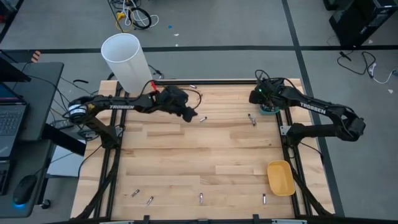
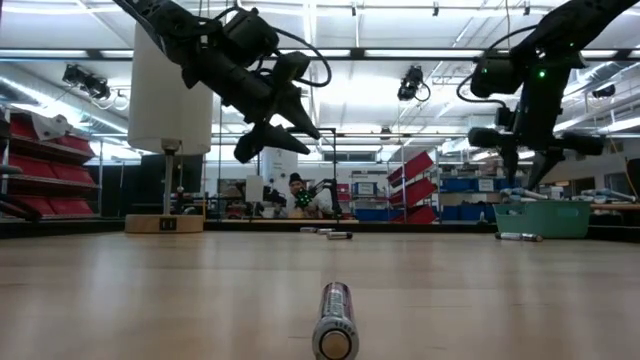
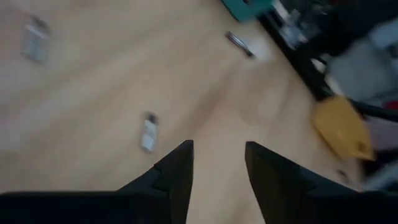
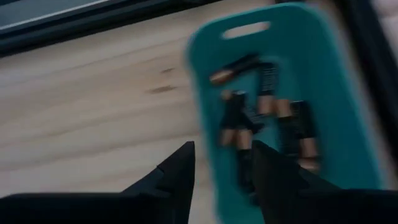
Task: Sort batteries
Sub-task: Put the silver battery into the yellow bin
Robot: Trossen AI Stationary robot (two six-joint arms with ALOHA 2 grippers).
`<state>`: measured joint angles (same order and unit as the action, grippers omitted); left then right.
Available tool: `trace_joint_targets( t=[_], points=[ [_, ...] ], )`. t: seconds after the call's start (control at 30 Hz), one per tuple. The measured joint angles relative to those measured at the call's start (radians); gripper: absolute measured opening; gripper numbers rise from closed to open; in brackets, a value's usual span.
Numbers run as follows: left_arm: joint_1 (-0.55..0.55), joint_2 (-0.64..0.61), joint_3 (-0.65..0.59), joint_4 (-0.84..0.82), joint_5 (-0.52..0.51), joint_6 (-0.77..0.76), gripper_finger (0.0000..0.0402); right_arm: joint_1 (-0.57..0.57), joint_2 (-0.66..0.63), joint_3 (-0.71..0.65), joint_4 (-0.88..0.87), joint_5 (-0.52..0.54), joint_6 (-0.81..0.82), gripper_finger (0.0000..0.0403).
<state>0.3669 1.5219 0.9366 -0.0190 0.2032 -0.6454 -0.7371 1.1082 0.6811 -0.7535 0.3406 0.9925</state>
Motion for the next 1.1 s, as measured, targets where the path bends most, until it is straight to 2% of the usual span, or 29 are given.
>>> trace_joint_targets(
  t=[0.2, 0.4, 0.63, 0.83, 0.97, 1.03, 1.1],
  points=[
    [0.087, 0.040, 0.091, -0.092, -0.099, 0.191, 0.0196, 0.102, -0.035, 0.000, 0.107, -0.100, -0.018, 0.0146],
    [0.184, 0.201, 0.218, -0.188, -0.094, 0.368, 0.0202, 0.207, -0.061, 0.000, 0.202, -0.119, 0.042, 0.0146],
    [0.223, 0.371, 0.388, -0.318, -0.101, 0.536, 0.0202, 0.318, -0.065, 0.000, 0.253, -0.126, 0.107, 0.0142],
    [0.215, 0.456, 0.472, -0.366, -0.113, 0.545, 0.0202, 0.401, -0.064, 0.000, 0.259, -0.127, 0.164, 0.0142],
    [0.211, 0.518, 0.509, -0.337, -0.239, 0.538, 0.0201, 0.436, -0.063, 0.000, 0.260, -0.099, 0.189, 0.0142],
    [0.211, 0.546, 0.541, -0.372, -0.323, 0.542, 0.0201, 0.443, -0.063, 0.000, 0.260, -0.086, 0.199, 0.0142],
    [0.212, 0.562, 0.571, -0.391, -0.366, 0.580, 0.0201, 0.448, -0.063, 0.000, 0.260, -0.084, 0.208, 0.0142]
  ],
)
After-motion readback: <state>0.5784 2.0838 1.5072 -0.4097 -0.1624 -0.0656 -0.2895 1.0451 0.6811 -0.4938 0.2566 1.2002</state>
